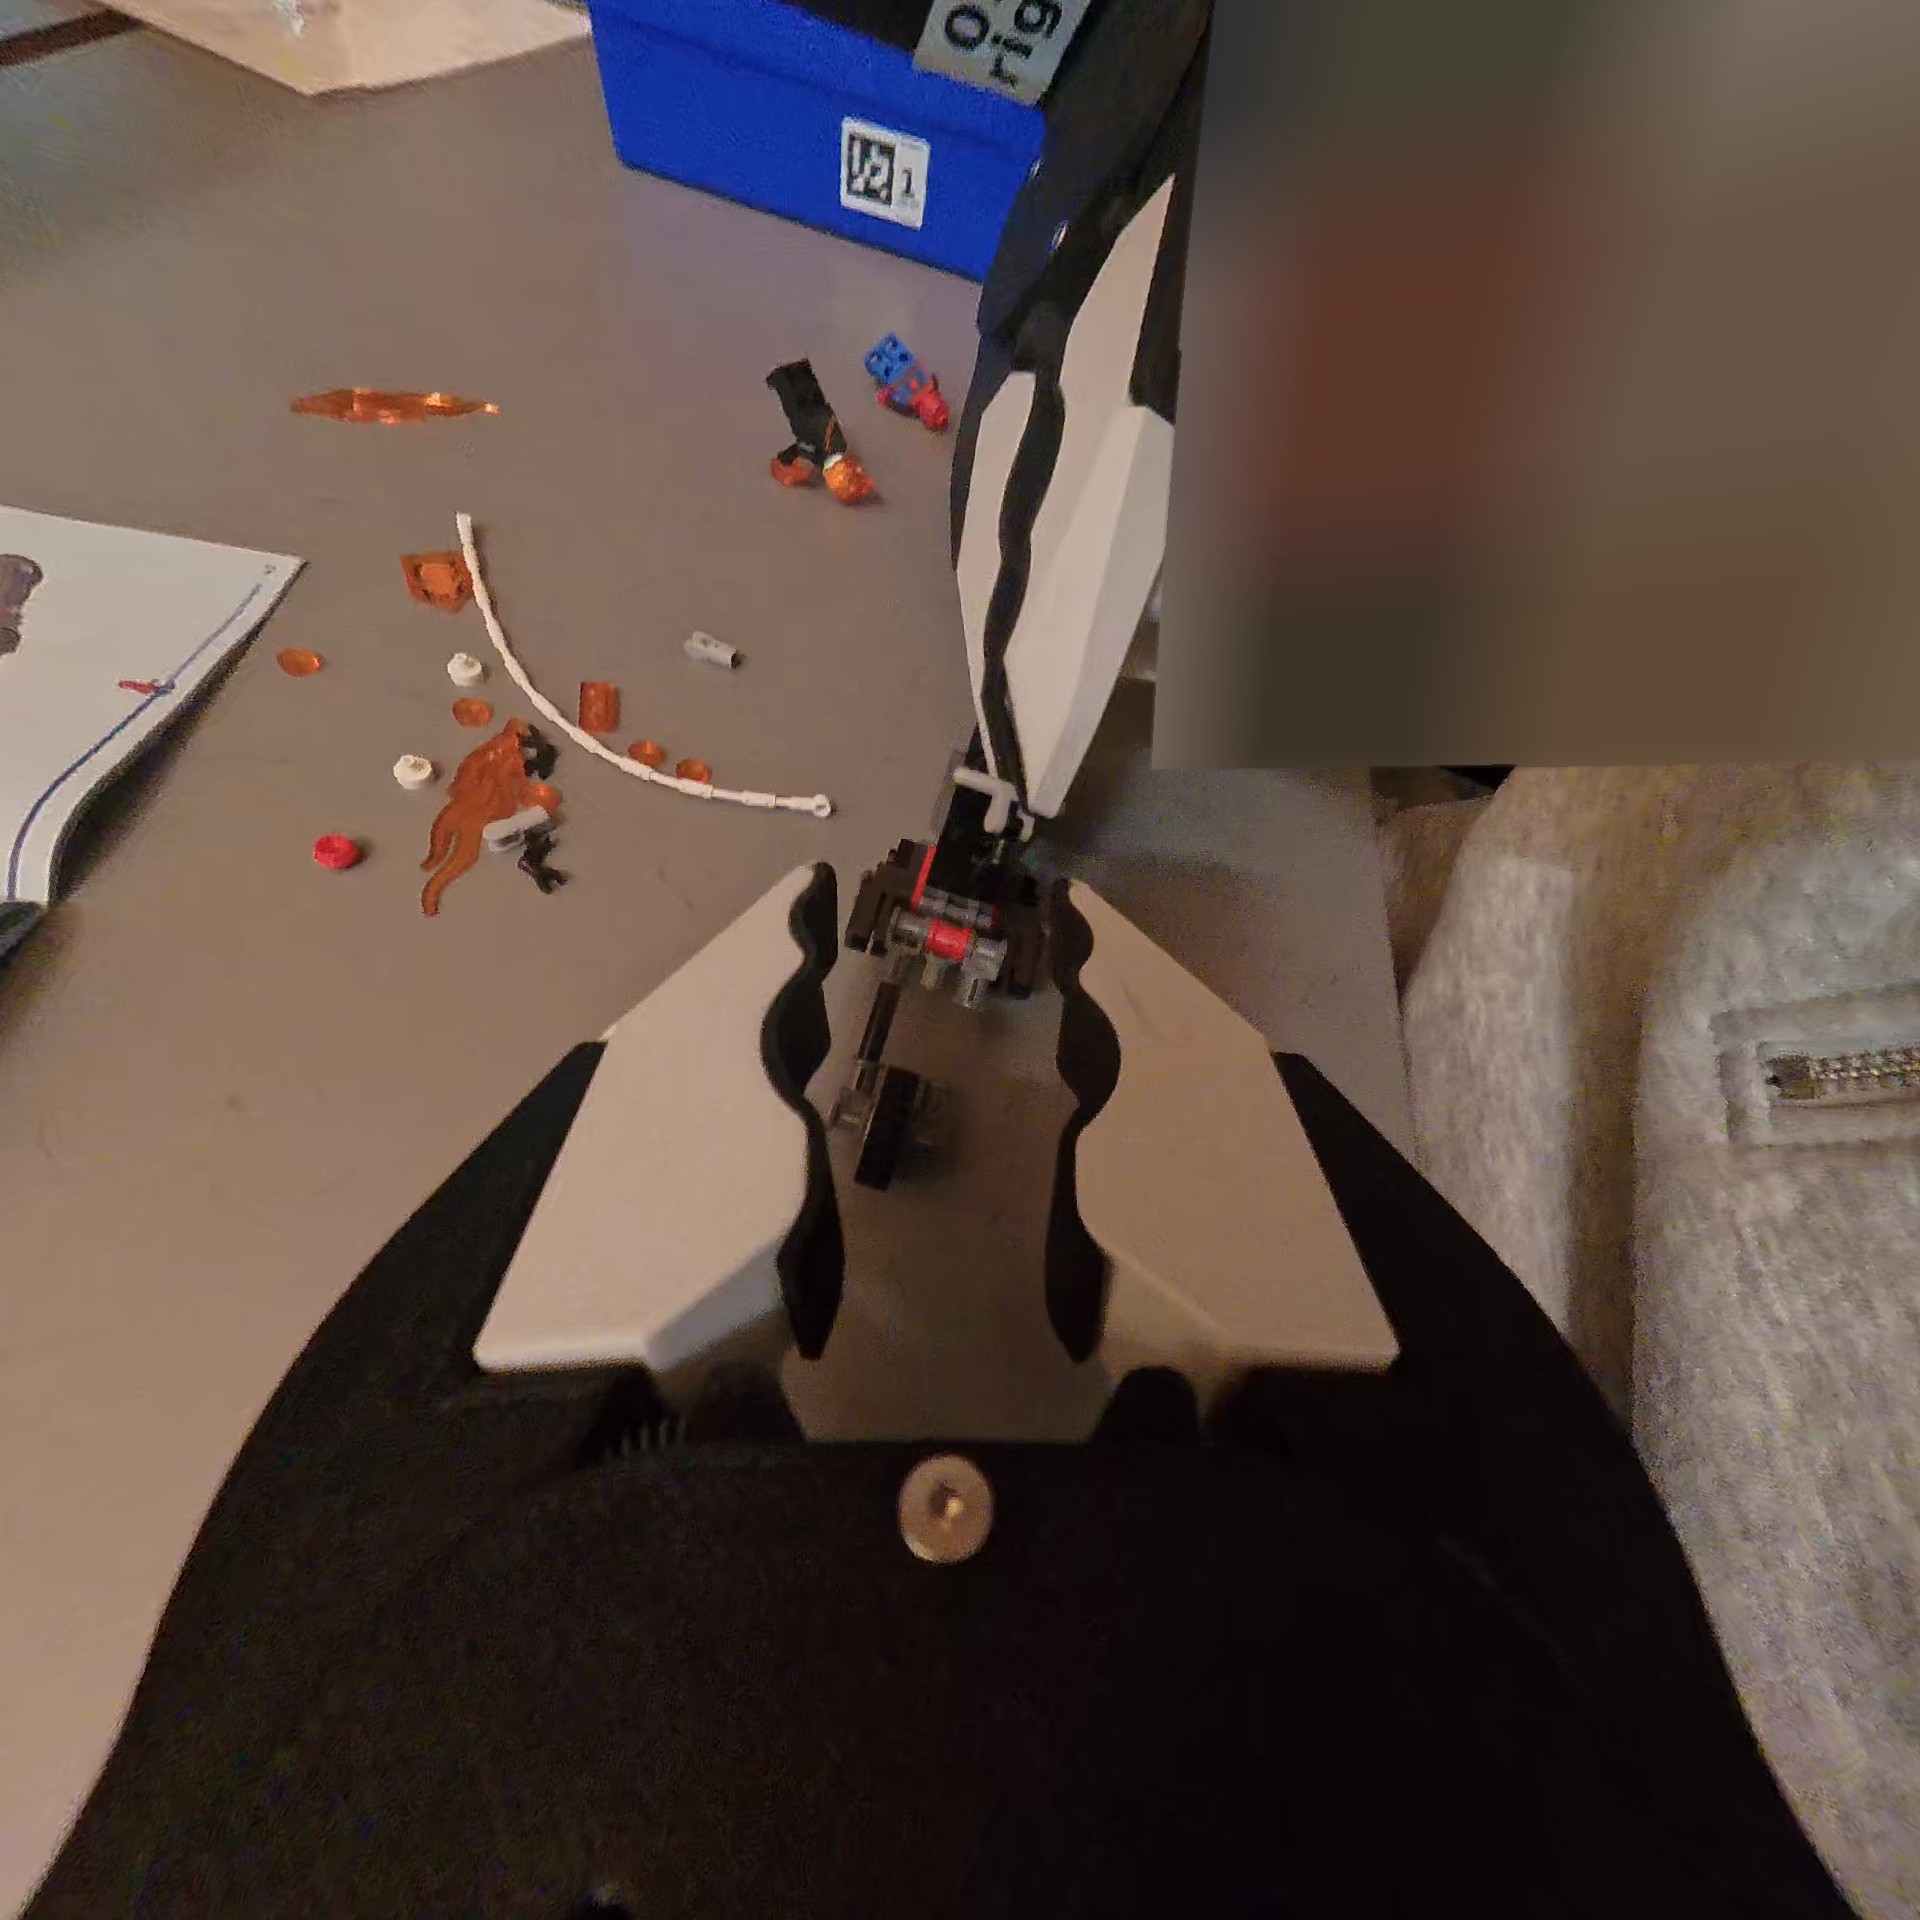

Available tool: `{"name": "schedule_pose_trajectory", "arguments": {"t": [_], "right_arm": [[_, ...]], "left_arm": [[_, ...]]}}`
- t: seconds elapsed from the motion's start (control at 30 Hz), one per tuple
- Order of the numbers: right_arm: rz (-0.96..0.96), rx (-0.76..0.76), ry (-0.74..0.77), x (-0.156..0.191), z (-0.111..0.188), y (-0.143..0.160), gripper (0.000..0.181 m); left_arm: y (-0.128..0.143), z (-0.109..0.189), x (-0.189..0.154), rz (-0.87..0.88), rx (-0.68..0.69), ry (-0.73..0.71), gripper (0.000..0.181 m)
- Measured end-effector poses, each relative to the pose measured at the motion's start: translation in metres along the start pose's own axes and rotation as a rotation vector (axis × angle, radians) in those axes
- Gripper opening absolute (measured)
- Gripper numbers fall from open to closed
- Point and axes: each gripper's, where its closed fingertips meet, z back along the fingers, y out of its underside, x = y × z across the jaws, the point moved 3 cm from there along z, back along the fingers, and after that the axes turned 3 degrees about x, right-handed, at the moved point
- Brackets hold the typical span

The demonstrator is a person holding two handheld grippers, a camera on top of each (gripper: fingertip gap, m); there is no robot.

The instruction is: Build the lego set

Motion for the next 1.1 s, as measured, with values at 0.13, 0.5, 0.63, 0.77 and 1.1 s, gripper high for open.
{"name": "schedule_pose_trajectory", "arguments": {"t": [0.13, 0.5, 0.63, 0.77, 1.1], "right_arm": [[-0.009, 0.034, 0.083, -0.008, -0.004, 0.000, 0.000], [-0.074, 0.096, 0.100, -0.007, -0.006, 0.004, 0.000], [-0.142, 0.096, 0.042, -0.007, -0.006, 0.007, 0.000], [-0.179, 0.063, 0.007, -0.011, -0.004, 0.006, 0.000], [-0.230, 0.029, -0.034, -0.016, -0.003, 0.006, 0.000]], "left_arm": [[0.007, -0.005, -0.001, 0.007, 0.063, -0.020, 0.038], [0.013, -0.008, -0.005, 0.049, 0.107, 0.016, 0.023], [0.014, -0.008, -0.006, 0.049, 0.106, 0.008, 0.023], [0.015, -0.009, -0.007, 0.034, 0.114, -0.005, 0.023], [0.015, -0.009, -0.005, 0.048, 0.117, -0.013, 0.024]]}}
